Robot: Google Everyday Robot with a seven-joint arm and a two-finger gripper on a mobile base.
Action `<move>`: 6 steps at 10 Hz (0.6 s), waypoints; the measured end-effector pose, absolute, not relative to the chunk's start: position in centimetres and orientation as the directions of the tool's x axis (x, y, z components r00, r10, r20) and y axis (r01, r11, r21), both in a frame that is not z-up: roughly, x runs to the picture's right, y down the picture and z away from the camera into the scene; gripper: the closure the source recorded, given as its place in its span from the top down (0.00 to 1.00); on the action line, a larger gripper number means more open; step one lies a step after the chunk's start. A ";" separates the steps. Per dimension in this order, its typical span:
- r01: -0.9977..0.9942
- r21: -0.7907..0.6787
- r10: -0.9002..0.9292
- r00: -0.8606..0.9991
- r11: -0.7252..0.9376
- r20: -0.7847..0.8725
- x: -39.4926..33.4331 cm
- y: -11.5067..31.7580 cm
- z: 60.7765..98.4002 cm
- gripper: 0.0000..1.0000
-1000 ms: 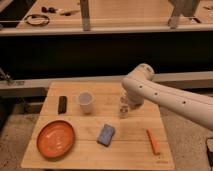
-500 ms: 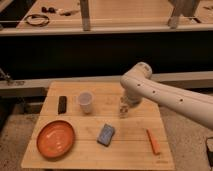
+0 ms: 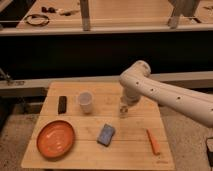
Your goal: Knock the bottle over
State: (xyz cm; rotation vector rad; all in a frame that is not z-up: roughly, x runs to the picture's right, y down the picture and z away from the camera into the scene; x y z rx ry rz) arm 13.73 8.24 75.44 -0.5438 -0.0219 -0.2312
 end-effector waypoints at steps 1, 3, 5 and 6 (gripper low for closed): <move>0.226 -0.510 -0.213 0.973 0.830 0.084 13.8 8.2 75.5 0.05; 0.236 -0.510 -0.217 0.971 0.828 0.097 13.6 8.0 75.5 0.05; 0.246 -0.508 -0.223 0.969 0.825 0.107 13.3 7.9 75.6 0.05; 0.250 -0.507 -0.225 0.968 0.825 0.111 13.3 7.8 75.7 0.05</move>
